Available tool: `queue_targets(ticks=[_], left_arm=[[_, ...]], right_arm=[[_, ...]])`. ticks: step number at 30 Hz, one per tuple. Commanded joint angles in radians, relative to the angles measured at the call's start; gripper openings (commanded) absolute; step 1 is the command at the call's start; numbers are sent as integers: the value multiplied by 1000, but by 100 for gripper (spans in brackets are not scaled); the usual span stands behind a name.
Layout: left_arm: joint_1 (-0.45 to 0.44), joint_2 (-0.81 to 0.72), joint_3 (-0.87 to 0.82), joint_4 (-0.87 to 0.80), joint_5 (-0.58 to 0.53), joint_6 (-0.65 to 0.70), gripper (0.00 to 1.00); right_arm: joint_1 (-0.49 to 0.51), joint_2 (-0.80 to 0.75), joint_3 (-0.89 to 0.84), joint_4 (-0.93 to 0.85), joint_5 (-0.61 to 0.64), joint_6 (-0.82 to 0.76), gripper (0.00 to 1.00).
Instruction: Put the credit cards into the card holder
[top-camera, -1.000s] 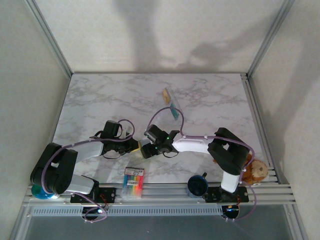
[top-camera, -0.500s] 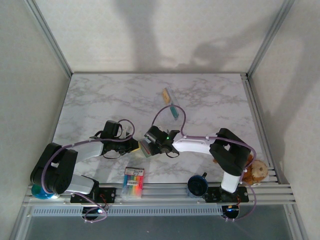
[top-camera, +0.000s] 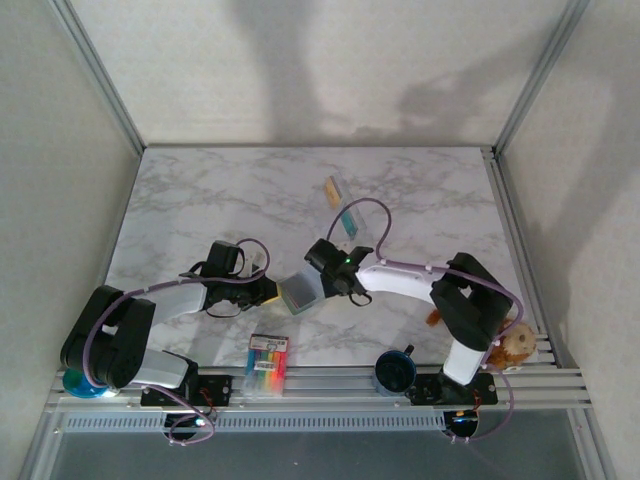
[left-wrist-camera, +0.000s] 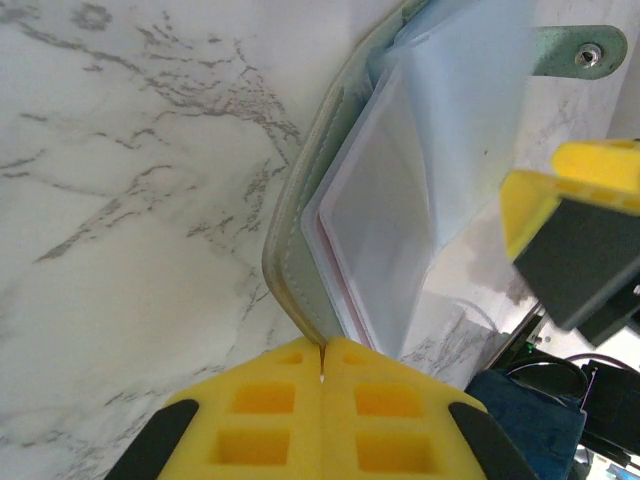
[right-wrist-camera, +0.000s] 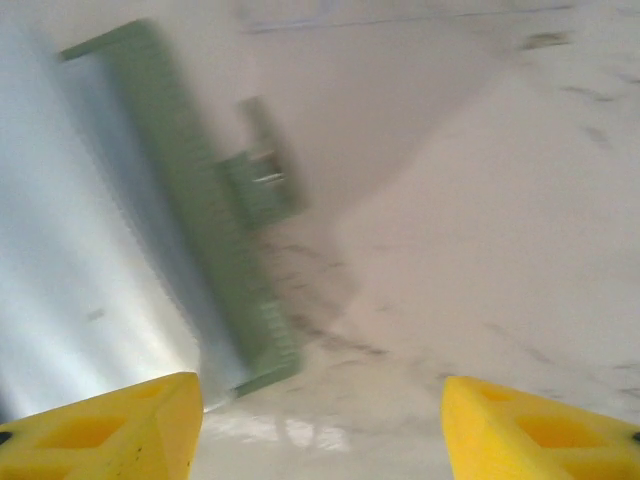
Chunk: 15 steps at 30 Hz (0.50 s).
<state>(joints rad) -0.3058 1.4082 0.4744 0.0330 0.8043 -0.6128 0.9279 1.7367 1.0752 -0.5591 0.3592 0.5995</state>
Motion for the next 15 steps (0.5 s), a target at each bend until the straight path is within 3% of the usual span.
queue_targets(ticks=[1, 4, 7, 10, 15], left_arm=[[7, 0, 2, -17, 13, 23, 0], [8, -1, 10, -39, -1, 41, 0], [8, 8, 10, -24, -2, 32, 0], [8, 25, 20, -21, 2, 35, 0], [13, 33, 26, -11, -36, 16, 2]], right_arm=[[-20, -70, 13, -64, 46, 9, 66], [-17, -120, 6, 2, -60, -85, 68], [-12, -130, 20, 62, -284, -205, 72], [3, -88, 22, 146, -501, -229, 73], [35, -23, 65, 176, -541, -203, 70]])
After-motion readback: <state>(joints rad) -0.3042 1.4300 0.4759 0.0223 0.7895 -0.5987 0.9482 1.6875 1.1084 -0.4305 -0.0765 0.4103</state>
